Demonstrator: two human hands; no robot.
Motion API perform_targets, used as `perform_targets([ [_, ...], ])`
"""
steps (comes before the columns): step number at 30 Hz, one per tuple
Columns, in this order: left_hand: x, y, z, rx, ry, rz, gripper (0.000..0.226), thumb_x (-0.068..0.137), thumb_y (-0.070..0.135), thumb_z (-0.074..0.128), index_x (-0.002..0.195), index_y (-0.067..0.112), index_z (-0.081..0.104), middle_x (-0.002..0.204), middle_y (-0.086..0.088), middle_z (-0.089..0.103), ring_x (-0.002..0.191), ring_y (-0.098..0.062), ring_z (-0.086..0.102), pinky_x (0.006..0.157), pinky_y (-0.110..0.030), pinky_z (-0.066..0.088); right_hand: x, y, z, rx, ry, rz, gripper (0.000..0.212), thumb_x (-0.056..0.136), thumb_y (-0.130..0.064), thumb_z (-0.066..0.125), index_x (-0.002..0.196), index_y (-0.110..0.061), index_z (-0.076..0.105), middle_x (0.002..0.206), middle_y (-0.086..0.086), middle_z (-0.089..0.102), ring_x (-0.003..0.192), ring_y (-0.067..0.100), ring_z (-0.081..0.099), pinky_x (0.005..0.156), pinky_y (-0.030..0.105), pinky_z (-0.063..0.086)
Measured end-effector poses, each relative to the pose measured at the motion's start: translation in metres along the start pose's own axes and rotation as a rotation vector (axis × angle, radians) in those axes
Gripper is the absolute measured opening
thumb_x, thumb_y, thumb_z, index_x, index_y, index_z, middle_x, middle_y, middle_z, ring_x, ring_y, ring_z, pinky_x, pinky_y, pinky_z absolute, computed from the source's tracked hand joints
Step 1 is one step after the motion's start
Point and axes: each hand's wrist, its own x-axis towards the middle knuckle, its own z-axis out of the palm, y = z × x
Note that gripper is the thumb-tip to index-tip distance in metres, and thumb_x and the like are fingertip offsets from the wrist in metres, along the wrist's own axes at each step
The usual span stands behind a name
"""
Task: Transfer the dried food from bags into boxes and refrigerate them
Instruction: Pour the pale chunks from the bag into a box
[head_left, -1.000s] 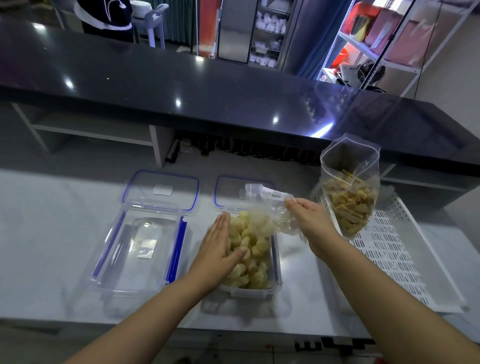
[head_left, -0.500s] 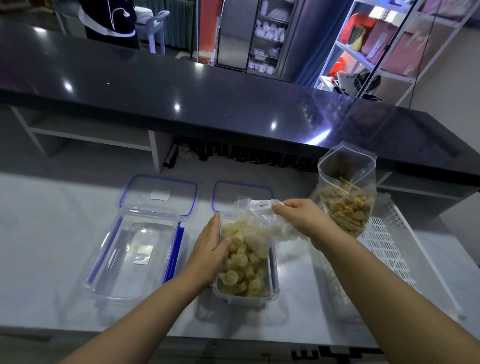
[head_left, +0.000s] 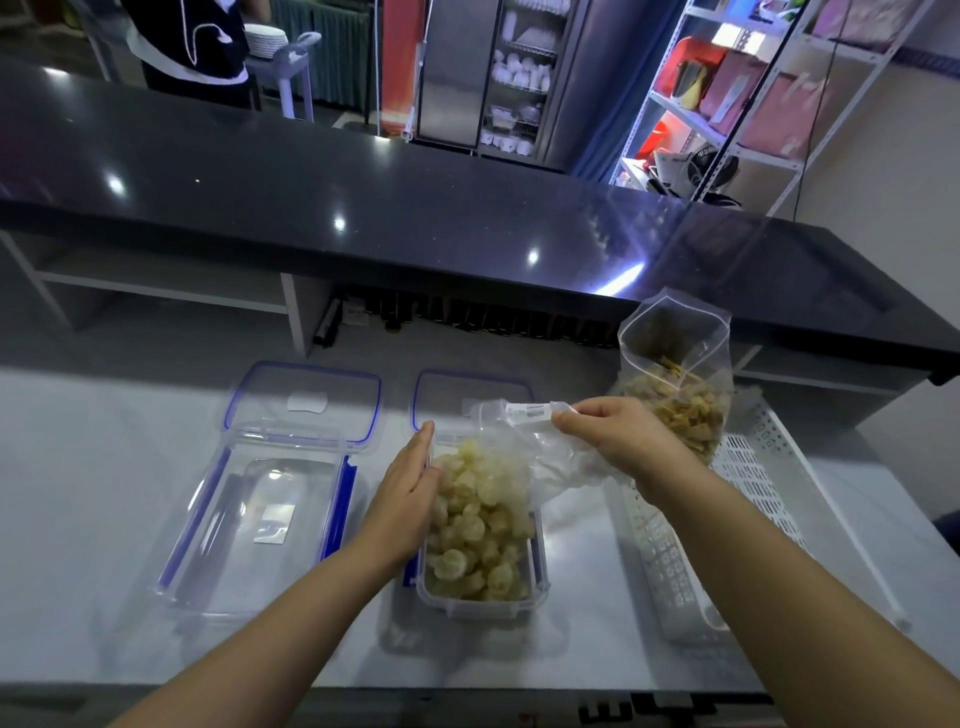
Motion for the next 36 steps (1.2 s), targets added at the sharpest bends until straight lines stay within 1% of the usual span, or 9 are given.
perform_targets([
  [4, 0.003, 0.002, 0.0, -0.018, 0.017, 0.006, 0.049, 0.102, 0.027, 0.028, 0.149, 0.029, 0.017, 0.156, 0.01, 0.019, 0.141, -0.004, 0.016, 0.11, -0.024, 0.014, 0.001, 0.014, 0.008, 0.056, 0.092, -0.025, 0.021, 0.089, -0.023, 0.064, 0.078, -0.006, 0.07, 0.061, 0.002, 0.057, 0.053, 0.015, 0.05, 0.052, 0.027, 0.042],
  [6, 0.003, 0.002, 0.001, -0.034, 0.013, 0.007, 0.048, 0.102, 0.03, 0.027, 0.149, 0.03, 0.017, 0.156, 0.01, 0.019, 0.141, -0.004, 0.015, 0.109, -0.022, 0.013, 0.003, 0.025, 0.025, -0.008, 0.066, -0.039, 0.02, 0.089, -0.025, 0.063, 0.083, -0.008, 0.071, 0.063, 0.001, 0.056, 0.055, 0.014, 0.048, 0.051, 0.024, 0.039],
  [10, 0.004, 0.001, 0.003, -0.052, 0.005, 0.005, 0.047, 0.102, 0.035, 0.025, 0.148, 0.033, 0.018, 0.155, 0.012, 0.019, 0.141, -0.003, 0.016, 0.11, -0.024, 0.014, 0.007, 0.043, 0.059, -0.288, -0.015, -0.097, 0.024, 0.088, -0.031, 0.061, 0.107, -0.021, 0.072, 0.1, -0.001, 0.068, 0.092, 0.015, 0.061, 0.081, 0.034, 0.053],
  [13, 0.004, -0.001, 0.002, -0.069, -0.004, 0.003, 0.046, 0.101, 0.037, 0.023, 0.147, 0.034, 0.018, 0.155, 0.012, 0.02, 0.136, 0.002, 0.017, 0.109, -0.022, 0.015, 0.005, 0.048, 0.074, -0.545, -0.065, -0.132, 0.034, 0.093, -0.034, 0.053, 0.126, -0.037, 0.058, 0.124, -0.001, 0.051, 0.116, 0.019, 0.044, 0.095, 0.033, 0.043],
  [15, 0.003, -0.002, 0.002, -0.084, -0.014, 0.0, 0.046, 0.102, 0.036, 0.022, 0.147, 0.034, 0.018, 0.155, 0.013, 0.021, 0.132, 0.005, 0.018, 0.108, -0.021, 0.016, 0.003, 0.05, 0.078, -0.649, -0.08, -0.129, 0.037, 0.095, -0.036, 0.049, 0.131, -0.041, 0.052, 0.134, -0.003, 0.044, 0.122, 0.019, 0.037, 0.098, 0.031, 0.037],
  [19, 0.003, -0.004, 0.001, -0.101, -0.02, -0.011, 0.046, 0.101, 0.037, 0.021, 0.147, 0.032, 0.02, 0.154, 0.012, 0.022, 0.13, 0.006, 0.019, 0.106, -0.02, 0.016, -0.008, 0.056, 0.078, -0.787, -0.104, -0.176, 0.033, 0.093, -0.033, 0.05, 0.125, -0.035, 0.06, 0.135, 0.0, 0.045, 0.121, 0.021, 0.037, 0.094, 0.031, 0.038],
  [24, 0.003, -0.005, -0.002, -0.131, -0.035, -0.032, 0.046, 0.101, 0.036, 0.021, 0.148, 0.031, 0.018, 0.154, 0.009, 0.022, 0.128, 0.004, 0.019, 0.105, -0.02, 0.019, -0.021, 0.059, 0.075, -0.801, -0.101, -0.168, 0.033, 0.092, -0.034, 0.052, 0.123, -0.034, 0.062, 0.136, -0.002, 0.045, 0.121, 0.019, 0.037, 0.093, 0.031, 0.039],
  [29, -0.001, -0.005, -0.006, -0.181, -0.038, -0.035, 0.046, 0.102, 0.032, 0.023, 0.148, 0.03, 0.017, 0.154, 0.009, 0.021, 0.129, 0.003, 0.019, 0.106, -0.023, 0.02, -0.013, 0.039, 0.066, -0.714, 0.055, -0.171, 0.035, 0.092, -0.031, 0.048, 0.124, -0.034, 0.061, 0.132, -0.005, 0.048, 0.121, 0.015, 0.037, 0.09, 0.031, 0.041],
  [36, -0.004, -0.003, -0.013, -0.164, 0.016, -0.041, 0.045, 0.103, 0.027, 0.022, 0.148, 0.027, 0.018, 0.154, 0.01, 0.021, 0.129, 0.007, 0.019, 0.104, -0.016, 0.016, 0.002, 0.031, 0.101, -0.957, 0.053, -0.325, 0.037, 0.097, -0.036, 0.043, 0.134, -0.039, 0.049, 0.137, 0.0, 0.044, 0.12, 0.023, 0.038, 0.095, 0.033, 0.036],
])
